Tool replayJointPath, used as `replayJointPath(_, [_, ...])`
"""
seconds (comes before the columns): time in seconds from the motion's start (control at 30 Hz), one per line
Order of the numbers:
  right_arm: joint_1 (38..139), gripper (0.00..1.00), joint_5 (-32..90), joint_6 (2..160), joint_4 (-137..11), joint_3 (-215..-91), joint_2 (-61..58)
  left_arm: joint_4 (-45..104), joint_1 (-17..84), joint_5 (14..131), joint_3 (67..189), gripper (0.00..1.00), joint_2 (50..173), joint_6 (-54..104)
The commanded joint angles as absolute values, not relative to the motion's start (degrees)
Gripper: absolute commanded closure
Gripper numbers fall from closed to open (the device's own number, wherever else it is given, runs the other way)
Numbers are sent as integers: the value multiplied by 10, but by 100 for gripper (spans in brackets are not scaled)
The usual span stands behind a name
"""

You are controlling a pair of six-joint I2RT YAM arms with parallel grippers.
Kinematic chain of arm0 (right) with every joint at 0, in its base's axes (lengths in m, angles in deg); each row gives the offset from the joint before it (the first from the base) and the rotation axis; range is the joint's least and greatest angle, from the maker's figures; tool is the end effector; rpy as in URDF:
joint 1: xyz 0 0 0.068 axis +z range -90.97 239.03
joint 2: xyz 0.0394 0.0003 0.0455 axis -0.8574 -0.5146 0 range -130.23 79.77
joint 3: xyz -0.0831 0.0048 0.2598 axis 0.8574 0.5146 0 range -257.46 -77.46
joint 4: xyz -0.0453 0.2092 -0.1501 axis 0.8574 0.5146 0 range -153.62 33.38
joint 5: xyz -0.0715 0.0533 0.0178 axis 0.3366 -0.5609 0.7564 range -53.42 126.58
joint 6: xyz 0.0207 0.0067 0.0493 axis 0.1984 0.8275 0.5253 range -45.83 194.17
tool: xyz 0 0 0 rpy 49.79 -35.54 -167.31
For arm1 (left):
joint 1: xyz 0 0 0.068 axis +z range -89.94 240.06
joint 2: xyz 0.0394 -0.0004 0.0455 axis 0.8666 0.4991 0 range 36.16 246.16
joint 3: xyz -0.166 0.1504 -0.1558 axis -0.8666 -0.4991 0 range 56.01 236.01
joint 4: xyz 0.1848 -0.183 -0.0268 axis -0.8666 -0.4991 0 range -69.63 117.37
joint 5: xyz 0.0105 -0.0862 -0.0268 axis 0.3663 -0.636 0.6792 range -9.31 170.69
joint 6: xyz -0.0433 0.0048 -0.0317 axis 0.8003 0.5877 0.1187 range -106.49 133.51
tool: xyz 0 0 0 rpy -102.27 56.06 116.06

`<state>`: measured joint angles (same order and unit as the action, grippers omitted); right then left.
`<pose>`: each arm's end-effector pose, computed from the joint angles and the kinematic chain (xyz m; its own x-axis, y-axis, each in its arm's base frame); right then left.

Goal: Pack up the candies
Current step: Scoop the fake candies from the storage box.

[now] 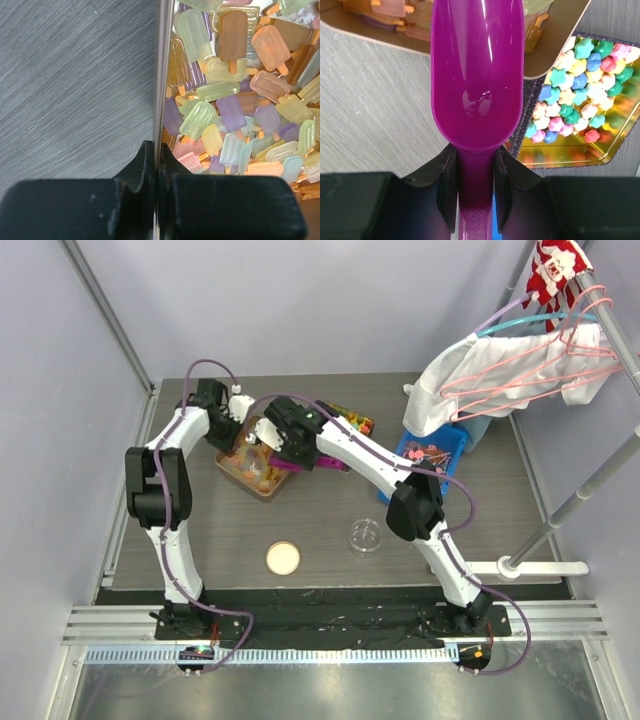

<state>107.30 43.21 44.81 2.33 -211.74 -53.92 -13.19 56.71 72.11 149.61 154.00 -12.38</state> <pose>0.3307 0.3648 0.2675 -0.1795 -0.9330 -0.3118 -0.9148 0.2748 -0.2959 0.4368 -0.0308 0.2023 -0.7597 0.4770 -0.4420 0.5035 0.8616 0.0644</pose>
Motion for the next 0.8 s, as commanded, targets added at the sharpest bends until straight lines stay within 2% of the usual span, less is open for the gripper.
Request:
replayJointPath(0.0, [1076, 99, 448, 459, 5, -2144, -545, -81, 551, 687, 1487, 100, 1462, -111])
replayJointPath(0.27, [1094, 99, 487, 439, -9, -2143, -545, -38, 538, 684, 1435, 100, 1426, -99])
replayJointPath(0.77, [1126, 99, 613, 395, -12, -2108, -526, 6, 529, 773, 1404, 100, 1388, -81])
